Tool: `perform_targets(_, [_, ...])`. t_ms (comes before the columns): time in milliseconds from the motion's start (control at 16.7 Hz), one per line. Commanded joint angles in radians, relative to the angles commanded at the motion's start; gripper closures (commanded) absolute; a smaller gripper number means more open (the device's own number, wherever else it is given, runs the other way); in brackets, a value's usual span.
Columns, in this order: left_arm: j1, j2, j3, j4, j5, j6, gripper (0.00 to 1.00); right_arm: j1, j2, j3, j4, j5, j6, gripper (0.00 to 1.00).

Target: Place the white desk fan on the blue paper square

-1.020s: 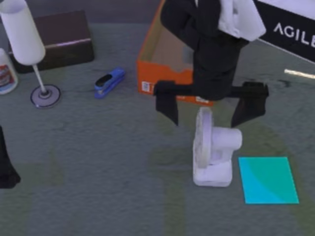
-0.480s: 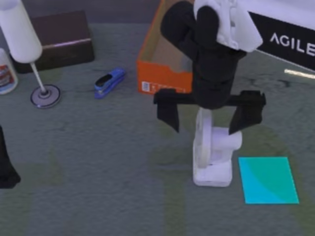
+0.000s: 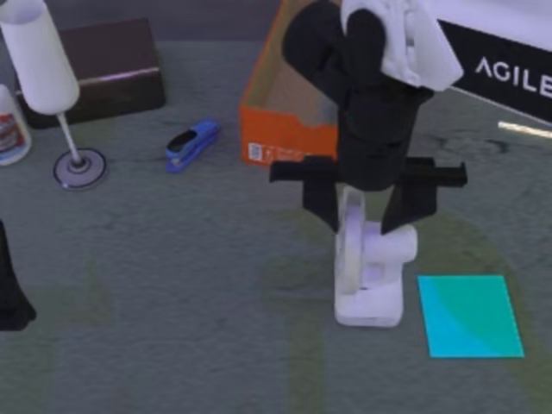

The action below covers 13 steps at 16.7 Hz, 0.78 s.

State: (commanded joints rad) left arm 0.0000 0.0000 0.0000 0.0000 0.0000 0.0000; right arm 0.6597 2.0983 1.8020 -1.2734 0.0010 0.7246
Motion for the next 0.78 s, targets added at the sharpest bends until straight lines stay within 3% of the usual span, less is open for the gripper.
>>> perform_targets(180, [0.000,0.000,0.000,0.000,0.000,0.000,0.00,0.000,0.000,0.000,0.000,0.000,0.000,0.98])
perform_targets(240, [0.000,0.000,0.000,0.000,0.000,0.000,0.00,0.000,0.000,0.000,0.000,0.000,0.000,1.00])
perform_targets(780, [0.000,0.000,0.000,0.000,0.000,0.000,0.00,-0.003,-0.007,0.002,-0.003,0.001,0.000,1.00])
